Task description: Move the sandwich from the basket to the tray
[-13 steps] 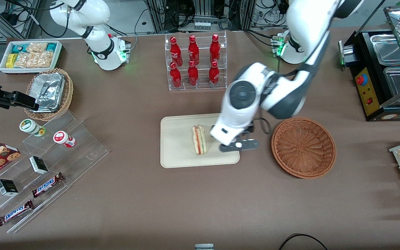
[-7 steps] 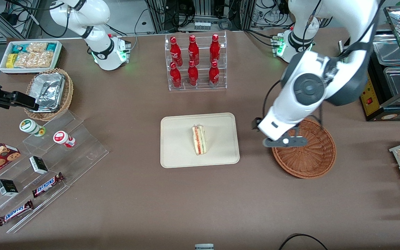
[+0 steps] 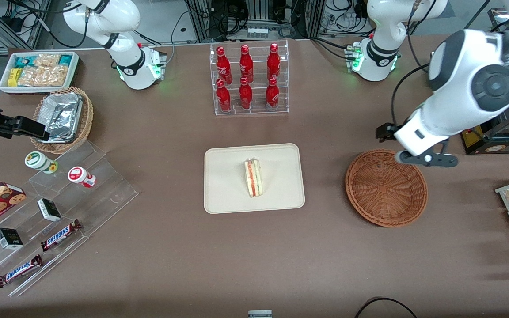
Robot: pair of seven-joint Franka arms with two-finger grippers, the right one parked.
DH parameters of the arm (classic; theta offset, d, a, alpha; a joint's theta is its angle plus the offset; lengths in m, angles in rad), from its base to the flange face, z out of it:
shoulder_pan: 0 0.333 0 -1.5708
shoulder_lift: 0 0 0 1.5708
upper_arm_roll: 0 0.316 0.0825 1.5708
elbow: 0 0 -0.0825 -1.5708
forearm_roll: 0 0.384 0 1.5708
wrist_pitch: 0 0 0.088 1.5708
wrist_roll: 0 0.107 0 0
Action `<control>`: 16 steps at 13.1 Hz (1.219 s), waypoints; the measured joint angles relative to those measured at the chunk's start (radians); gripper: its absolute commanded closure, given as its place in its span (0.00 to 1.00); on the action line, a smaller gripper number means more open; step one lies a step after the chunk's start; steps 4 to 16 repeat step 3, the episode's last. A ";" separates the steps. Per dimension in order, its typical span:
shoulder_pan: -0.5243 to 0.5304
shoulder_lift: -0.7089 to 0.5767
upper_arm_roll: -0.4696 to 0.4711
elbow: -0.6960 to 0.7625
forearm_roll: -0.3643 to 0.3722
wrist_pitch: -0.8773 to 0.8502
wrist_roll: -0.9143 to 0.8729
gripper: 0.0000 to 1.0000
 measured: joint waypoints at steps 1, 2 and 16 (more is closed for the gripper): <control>0.011 -0.018 0.020 0.007 0.000 -0.033 0.035 0.00; 0.013 -0.033 0.046 0.023 0.000 -0.069 0.062 0.00; 0.014 -0.045 0.069 0.049 0.000 -0.104 0.079 0.00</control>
